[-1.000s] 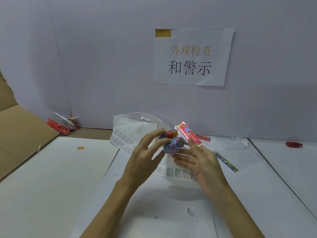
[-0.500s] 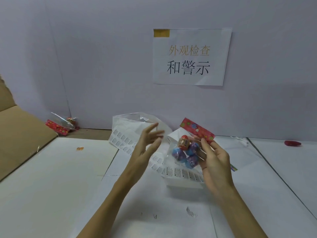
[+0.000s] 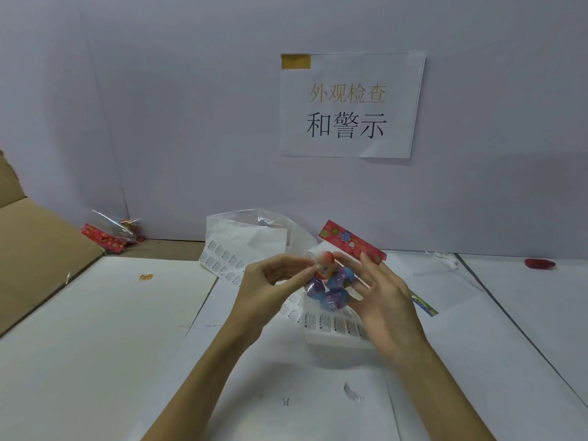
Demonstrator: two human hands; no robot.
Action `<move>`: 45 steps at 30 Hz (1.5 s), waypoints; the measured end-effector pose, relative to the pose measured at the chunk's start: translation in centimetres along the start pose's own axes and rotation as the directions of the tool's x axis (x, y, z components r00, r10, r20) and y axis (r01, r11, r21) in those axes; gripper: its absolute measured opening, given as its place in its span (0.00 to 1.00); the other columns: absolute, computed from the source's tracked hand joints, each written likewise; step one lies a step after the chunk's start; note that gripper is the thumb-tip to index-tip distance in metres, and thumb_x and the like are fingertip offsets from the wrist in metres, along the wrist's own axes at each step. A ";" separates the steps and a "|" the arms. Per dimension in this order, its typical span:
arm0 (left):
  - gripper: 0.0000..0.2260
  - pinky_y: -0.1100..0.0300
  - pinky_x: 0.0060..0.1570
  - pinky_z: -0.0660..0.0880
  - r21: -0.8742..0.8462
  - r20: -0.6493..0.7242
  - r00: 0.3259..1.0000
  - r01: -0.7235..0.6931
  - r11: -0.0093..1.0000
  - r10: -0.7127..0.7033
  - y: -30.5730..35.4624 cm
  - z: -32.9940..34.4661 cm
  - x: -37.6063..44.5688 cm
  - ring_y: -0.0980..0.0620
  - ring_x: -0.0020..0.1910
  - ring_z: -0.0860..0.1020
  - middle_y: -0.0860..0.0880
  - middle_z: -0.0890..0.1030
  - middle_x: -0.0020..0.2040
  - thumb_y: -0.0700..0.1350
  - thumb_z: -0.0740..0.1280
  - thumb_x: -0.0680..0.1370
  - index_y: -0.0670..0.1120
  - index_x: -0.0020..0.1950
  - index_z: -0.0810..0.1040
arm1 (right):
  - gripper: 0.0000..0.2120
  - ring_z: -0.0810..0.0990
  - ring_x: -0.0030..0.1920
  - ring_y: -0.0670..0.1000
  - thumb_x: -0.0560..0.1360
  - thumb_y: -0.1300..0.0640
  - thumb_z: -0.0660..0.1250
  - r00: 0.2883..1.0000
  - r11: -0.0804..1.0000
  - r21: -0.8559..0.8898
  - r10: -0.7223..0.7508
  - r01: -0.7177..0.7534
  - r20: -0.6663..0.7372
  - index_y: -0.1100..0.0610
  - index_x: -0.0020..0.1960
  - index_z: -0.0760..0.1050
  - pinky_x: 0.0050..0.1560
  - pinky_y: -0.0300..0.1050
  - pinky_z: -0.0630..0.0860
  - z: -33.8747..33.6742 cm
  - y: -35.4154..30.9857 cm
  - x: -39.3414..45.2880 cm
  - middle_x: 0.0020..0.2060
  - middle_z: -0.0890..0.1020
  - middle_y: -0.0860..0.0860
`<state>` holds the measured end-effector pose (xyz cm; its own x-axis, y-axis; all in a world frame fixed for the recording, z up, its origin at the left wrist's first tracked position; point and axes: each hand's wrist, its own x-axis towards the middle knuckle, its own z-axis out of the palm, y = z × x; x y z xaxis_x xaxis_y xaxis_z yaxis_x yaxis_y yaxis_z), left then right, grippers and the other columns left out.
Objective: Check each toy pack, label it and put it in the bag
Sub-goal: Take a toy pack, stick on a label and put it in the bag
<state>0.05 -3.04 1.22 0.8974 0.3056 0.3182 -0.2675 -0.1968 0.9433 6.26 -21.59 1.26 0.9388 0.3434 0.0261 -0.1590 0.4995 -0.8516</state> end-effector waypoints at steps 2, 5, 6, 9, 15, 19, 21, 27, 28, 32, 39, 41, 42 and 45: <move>0.10 0.56 0.56 0.82 -0.033 0.046 0.999 -0.003 0.999 0.004 -0.1 -0.1 -0.1 0.47 0.53 0.86 0.48 0.88 0.50 0.49 0.78 0.72 0.48 0.52 0.89 | 0.18 0.86 0.57 0.59 0.75 0.52 0.73 1.000 0.998 -0.048 -0.027 0.027 -0.006 0.61 0.61 0.82 0.50 0.53 0.84 -0.1 0.1 0.1 0.55 0.87 0.58; 0.10 0.62 0.49 0.81 -0.121 0.082 0.996 0.051 0.991 -0.042 -0.1 0.0 0.0 0.47 0.50 0.86 0.44 0.88 0.48 0.50 0.79 0.69 0.49 0.48 0.89 | 0.16 0.86 0.57 0.59 0.74 0.55 0.74 0.999 0.998 0.049 0.037 -0.036 -0.019 0.62 0.59 0.84 0.45 0.50 0.85 -0.3 0.4 0.2 0.53 0.87 0.59; 0.10 0.63 0.47 0.80 -0.147 0.089 0.994 0.072 0.987 -0.059 -0.1 0.2 0.0 0.48 0.49 0.86 0.43 0.88 0.48 0.51 0.79 0.68 0.49 0.46 0.89 | 0.17 0.86 0.58 0.59 0.74 0.55 0.74 0.997 0.992 0.104 0.069 -0.067 -0.017 0.61 0.60 0.83 0.44 0.50 0.85 -0.4 0.5 0.3 0.54 0.87 0.59; 0.14 0.61 0.46 0.81 -0.200 0.029 0.996 0.093 0.975 -0.089 -0.3 0.6 0.0 0.47 0.46 0.86 0.42 0.88 0.46 0.52 0.79 0.68 0.44 0.47 0.88 | 0.22 0.86 0.59 0.60 0.73 0.49 0.74 0.997 0.995 0.065 0.080 -0.080 -0.001 0.58 0.64 0.81 0.50 0.56 0.85 0.0 0.6 0.3 0.57 0.86 0.58; 0.21 0.54 0.50 0.82 -0.385 -0.053 0.974 0.183 0.904 -0.220 -0.5 0.2 0.5 0.43 0.54 0.86 0.43 0.86 0.53 0.52 0.78 0.72 0.43 0.60 0.81 | 0.18 0.89 0.50 0.50 0.75 0.47 0.73 0.986 0.907 -0.389 -0.133 0.161 0.097 0.47 0.64 0.78 0.43 0.38 0.83 0.8 1.0 -0.7 0.52 0.89 0.47; 0.15 0.57 0.50 0.82 -0.466 -0.051 0.961 0.217 0.858 -0.271 -0.4 0.0 0.6 0.48 0.51 0.87 0.45 0.87 0.51 0.54 0.74 0.73 0.47 0.54 0.87 | 0.11 0.88 0.51 0.52 0.80 0.51 0.69 0.970 0.880 -0.433 -0.110 0.196 0.217 0.48 0.62 0.81 0.48 0.42 0.84 0.7 0.6 -1.1 0.51 0.88 0.49; 0.11 0.62 0.44 0.82 -0.499 -0.113 0.957 0.177 0.848 -0.267 -0.4 -0.2 0.5 0.48 0.46 0.87 0.45 0.88 0.47 0.51 0.74 0.72 0.47 0.49 0.88 | 0.15 0.88 0.48 0.48 0.78 0.47 0.70 0.967 0.845 -0.493 -0.101 0.207 0.233 0.45 0.63 0.81 0.44 0.37 0.82 0.9 0.5 -1.3 0.48 0.89 0.46; 0.24 0.67 0.45 0.80 -0.185 -0.390 0.918 0.003 0.983 -0.076 -0.7 0.6 0.4 0.59 0.49 0.84 0.53 0.83 0.52 0.54 0.77 0.69 0.50 0.62 0.75 | 0.18 0.88 0.48 0.49 0.72 0.47 0.76 0.969 0.868 -0.432 -0.230 0.246 0.091 0.47 0.60 0.77 0.40 0.34 0.80 1.3 1.0 -1.3 0.47 0.89 0.45; 0.23 0.66 0.44 0.80 -0.129 -0.414 0.910 -0.025 0.991 -0.031 -0.7 0.5 0.4 0.57 0.48 0.83 0.52 0.82 0.52 0.55 0.78 0.70 0.50 0.60 0.74 | 0.17 0.87 0.49 0.48 0.73 0.48 0.77 0.943 0.837 -0.442 -0.325 0.323 0.072 0.47 0.59 0.76 0.43 0.34 0.80 1.1 1.0 -1.3 0.49 0.88 0.44; 0.19 0.58 0.51 0.82 -0.296 -0.095 0.995 -0.038 0.955 0.010 -0.3 0.8 -0.1 0.44 0.53 0.85 0.43 0.86 0.54 0.59 0.65 0.82 0.45 0.59 0.83 | 0.19 0.76 0.65 0.47 0.73 0.48 0.78 0.726 0.326 -0.710 -0.578 0.625 0.374 0.44 0.62 0.78 0.65 0.34 0.71 0.7 1.9 -1.2 0.63 0.80 0.40; 0.13 0.57 0.48 0.83 -0.386 -0.058 0.997 0.025 0.922 -0.051 0.2 0.0 0.0 0.41 0.55 0.85 0.42 0.86 0.55 0.55 0.76 0.73 0.51 0.54 0.88 | 0.28 0.76 0.68 0.54 0.73 0.49 0.75 0.594 -0.074 -0.752 -0.565 0.654 0.573 0.52 0.72 0.76 0.72 0.50 0.72 0.7 2.8 -0.8 0.70 0.78 0.51; 0.15 0.57 0.51 0.82 -0.371 -0.057 0.998 -0.007 0.929 -0.016 0.4 0.3 -0.1 0.45 0.55 0.85 0.42 0.85 0.56 0.61 0.75 0.75 0.52 0.55 0.88 | 0.24 0.80 0.64 0.48 0.75 0.50 0.75 0.671 0.200 -0.723 -0.588 0.661 0.452 0.51 0.69 0.76 0.65 0.43 0.79 0.8 2.7 -1.0 0.66 0.81 0.48; 0.19 0.56 0.53 0.81 -0.337 -0.074 0.997 -0.025 0.941 0.000 0.4 0.5 -0.2 0.48 0.55 0.83 0.42 0.84 0.59 0.65 0.74 0.74 0.54 0.56 0.87 | 0.21 0.82 0.62 0.47 0.75 0.50 0.75 0.748 0.406 -0.676 -0.572 0.615 0.337 0.48 0.67 0.76 0.58 0.40 0.81 1.0 2.5 -1.2 0.63 0.83 0.45; 0.21 0.63 0.53 0.81 -0.093 -0.089 0.994 -0.070 0.993 0.061 0.2 0.7 -0.2 0.57 0.59 0.81 0.56 0.81 0.62 0.66 0.74 0.72 0.66 0.63 0.80 | 0.20 0.87 0.55 0.48 0.73 0.49 0.75 0.941 0.860 -0.386 -0.323 0.335 0.098 0.46 0.64 0.75 0.46 0.39 0.84 1.2 1.6 -1.3 0.60 0.84 0.45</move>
<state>0.05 -3.76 1.30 0.8444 0.3749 0.3828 -0.3610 -0.1298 0.9235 4.46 -20.27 0.53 0.9052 0.2402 0.3507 0.2956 0.2372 -0.9254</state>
